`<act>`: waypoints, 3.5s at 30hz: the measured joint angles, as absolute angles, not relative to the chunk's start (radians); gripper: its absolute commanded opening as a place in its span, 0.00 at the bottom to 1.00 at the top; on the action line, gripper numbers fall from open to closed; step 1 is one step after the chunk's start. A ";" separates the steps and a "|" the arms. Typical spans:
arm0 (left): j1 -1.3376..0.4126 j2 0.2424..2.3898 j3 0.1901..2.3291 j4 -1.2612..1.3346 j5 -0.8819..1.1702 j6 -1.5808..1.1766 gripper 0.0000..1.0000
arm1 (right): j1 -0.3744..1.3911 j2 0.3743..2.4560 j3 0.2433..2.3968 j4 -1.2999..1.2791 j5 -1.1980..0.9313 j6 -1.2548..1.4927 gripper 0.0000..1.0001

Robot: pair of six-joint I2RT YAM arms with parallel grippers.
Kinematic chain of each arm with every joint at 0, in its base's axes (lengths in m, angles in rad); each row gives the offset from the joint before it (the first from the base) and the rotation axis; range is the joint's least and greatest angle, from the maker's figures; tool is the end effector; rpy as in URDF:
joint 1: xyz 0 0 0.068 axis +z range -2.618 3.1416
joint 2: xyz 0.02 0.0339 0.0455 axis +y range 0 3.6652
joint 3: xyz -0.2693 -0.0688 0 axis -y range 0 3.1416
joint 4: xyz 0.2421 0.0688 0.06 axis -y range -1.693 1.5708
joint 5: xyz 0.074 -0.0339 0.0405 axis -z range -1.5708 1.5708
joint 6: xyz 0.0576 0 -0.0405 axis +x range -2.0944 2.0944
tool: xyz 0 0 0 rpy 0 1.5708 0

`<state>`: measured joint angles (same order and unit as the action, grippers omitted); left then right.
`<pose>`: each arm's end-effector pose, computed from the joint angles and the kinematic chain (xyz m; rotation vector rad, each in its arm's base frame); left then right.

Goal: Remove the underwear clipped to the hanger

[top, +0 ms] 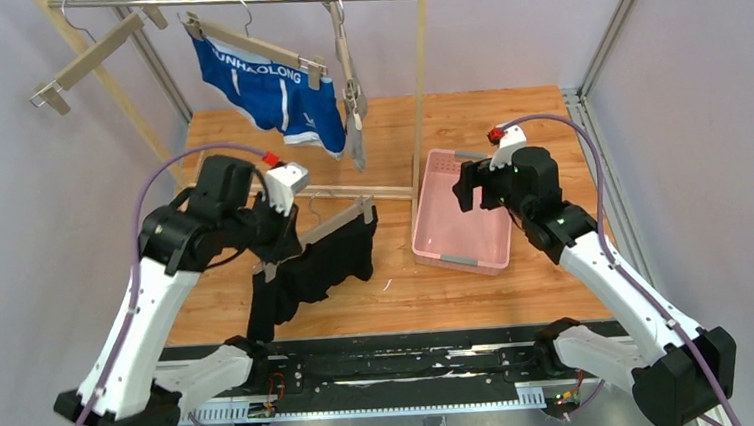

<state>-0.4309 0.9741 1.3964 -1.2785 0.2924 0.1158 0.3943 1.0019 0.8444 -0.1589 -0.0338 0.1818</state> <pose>0.1289 -0.0776 0.3927 0.7865 2.3091 -0.4969 0.2287 0.0973 0.3207 -0.2257 1.8960 0.4241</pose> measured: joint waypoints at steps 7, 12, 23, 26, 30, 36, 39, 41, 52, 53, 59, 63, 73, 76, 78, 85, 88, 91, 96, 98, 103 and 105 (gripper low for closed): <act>-0.469 1.127 1.584 -1.257 0.339 0.217 0.00 | 0.394 1.026 0.885 -0.172 -0.204 0.147 0.86; -0.471 1.095 1.592 -1.252 0.480 0.347 0.00 | 0.394 1.025 0.910 -0.192 -0.456 0.097 0.86; -0.473 1.052 1.419 -1.226 0.585 0.474 0.00 | 0.394 0.991 0.992 -0.093 -0.822 0.108 0.87; -0.473 1.052 1.404 -1.218 0.588 0.478 0.00 | 0.394 1.024 1.007 -0.049 -0.896 0.118 0.87; -0.473 1.044 1.397 -1.199 0.607 0.488 0.00 | 0.394 1.069 0.997 0.005 -0.976 0.150 0.87; -0.474 1.023 1.395 -1.182 0.627 0.493 0.00 | 0.394 1.101 0.975 0.083 -1.054 0.191 0.87; -0.474 1.014 1.395 -1.181 0.630 0.493 0.00 | 0.394 1.119 0.975 0.120 -1.088 0.211 0.87; -0.473 1.009 1.394 -1.177 0.632 0.492 0.00 | 0.394 1.134 0.974 0.142 -1.111 0.230 0.87; -0.473 0.997 1.389 -1.154 0.630 0.470 0.00 | 0.394 1.144 0.911 0.203 -1.145 0.282 0.87; -0.473 0.997 1.387 -1.151 0.628 0.467 0.00 | 0.395 1.144 0.907 0.207 -1.146 0.284 0.87; -0.474 1.007 1.386 -1.143 0.621 0.451 0.00 | 0.405 1.144 0.894 0.218 -1.145 0.289 0.86; -0.473 1.008 1.386 -1.136 0.619 0.443 0.00 | 0.414 1.144 0.892 0.221 -1.145 0.290 0.80; -0.474 1.008 1.386 -1.131 0.619 0.436 0.00 | 0.429 1.162 0.892 0.237 -1.144 0.296 0.37; -0.474 1.008 1.385 -1.135 0.620 0.436 0.00 | 0.434 1.182 0.892 0.245 -1.140 0.305 0.01; -0.473 1.006 1.382 -1.147 0.617 0.432 0.00 | 0.437 1.195 0.893 0.250 -1.143 0.308 0.01; -0.474 1.005 1.382 -1.141 0.614 0.422 0.00 | 0.448 1.204 0.899 0.242 -1.135 0.315 0.73; -0.474 1.005 1.382 -1.132 0.611 0.419 0.00 | 0.457 1.192 0.906 0.234 -1.104 0.306 0.74; -0.474 1.001 1.382 -1.129 0.605 0.412 0.00 | 0.457 1.144 0.906 0.207 -1.042 0.299 0.75; -0.474 0.974 1.382 -1.094 0.583 0.362 0.00 | 0.458 0.970 0.885 0.193 -0.854 0.292 0.75; -0.474 0.957 1.384 -1.059 0.576 0.324 0.00 | 0.458 0.868 0.842 0.203 -0.746 0.295 0.76; -0.474 0.896 1.367 -0.910 0.545 0.206 0.00 | 0.458 0.728 0.730 0.239 -0.588 0.336 0.73; -0.474 0.863 1.338 -0.836 0.535 0.159 0.00 | 0.459 0.739 0.705 0.268 -0.580 0.366 0.72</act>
<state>-0.4736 0.8635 1.3380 -0.8360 0.5346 0.1593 0.4595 0.7387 0.7048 0.2684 -0.5797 0.3660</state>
